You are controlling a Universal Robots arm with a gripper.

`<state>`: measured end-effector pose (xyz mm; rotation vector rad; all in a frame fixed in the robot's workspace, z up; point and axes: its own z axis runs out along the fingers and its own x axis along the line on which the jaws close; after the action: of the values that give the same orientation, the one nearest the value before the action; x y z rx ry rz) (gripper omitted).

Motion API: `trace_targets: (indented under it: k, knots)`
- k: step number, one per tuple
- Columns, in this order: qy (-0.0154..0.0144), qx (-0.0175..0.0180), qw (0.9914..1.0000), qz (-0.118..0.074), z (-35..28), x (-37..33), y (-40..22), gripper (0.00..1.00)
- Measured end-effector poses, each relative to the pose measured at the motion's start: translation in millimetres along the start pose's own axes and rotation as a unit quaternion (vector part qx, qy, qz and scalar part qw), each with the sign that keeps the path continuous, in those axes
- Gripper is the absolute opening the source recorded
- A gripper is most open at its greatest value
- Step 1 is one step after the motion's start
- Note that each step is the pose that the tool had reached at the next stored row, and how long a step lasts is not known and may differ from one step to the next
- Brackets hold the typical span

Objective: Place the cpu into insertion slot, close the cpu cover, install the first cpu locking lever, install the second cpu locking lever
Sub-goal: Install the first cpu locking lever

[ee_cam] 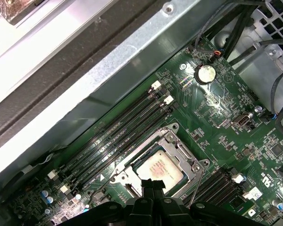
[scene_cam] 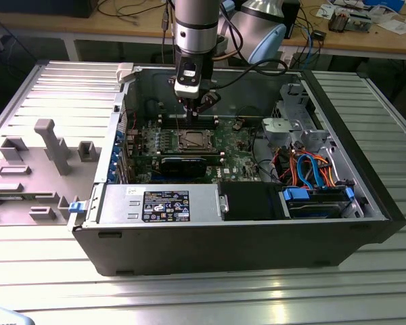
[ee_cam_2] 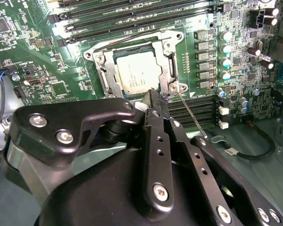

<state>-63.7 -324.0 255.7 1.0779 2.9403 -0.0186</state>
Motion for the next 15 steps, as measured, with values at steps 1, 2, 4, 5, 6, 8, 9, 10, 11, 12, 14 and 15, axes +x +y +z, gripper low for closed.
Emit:
trace_targets:
  k: [1,2,4,5,6,8,9,10,11,12,14,15]
  knots:
    - [0.0,0.0,1.0,0.0,0.0,0.0,0.0,0.11]
    - [0.0,0.0,1.0,0.0,0.0,0.0,0.0,0.11]
    - [-0.0001,0.0,1.0,-0.003,0.0,0.0,0.0,0.11]
    - [0.0,0.0,1.0,-0.003,0.0,0.0,0.0,0.11]
    - [0.0,0.0,1.0,-0.003,0.0,0.0,0.0,0.11]
    - [0.0,0.0,0.99999,-0.004,0.0,0.0,0.0,0.11]
    - [0.0,0.0,0.99999,-0.004,0.0,0.0,0.0,0.11]
    - [0.0,0.0,0.99999,-0.004,0.0,0.0,0.0,0.11]
    - [0.0,0.0,0.99999,-0.004,0.0,0.0,0.0,0.11]
    - [0.0,0.0,0.99999,-0.004,0.0,0.0,0.0,0.11]
    - [0.0,-0.0001,0.99999,-0.005,0.0,0.0,0.0,0.11]
    - [-0.0001,0.0,0.99999,-0.005,0.0,0.0,0.0,0.11]
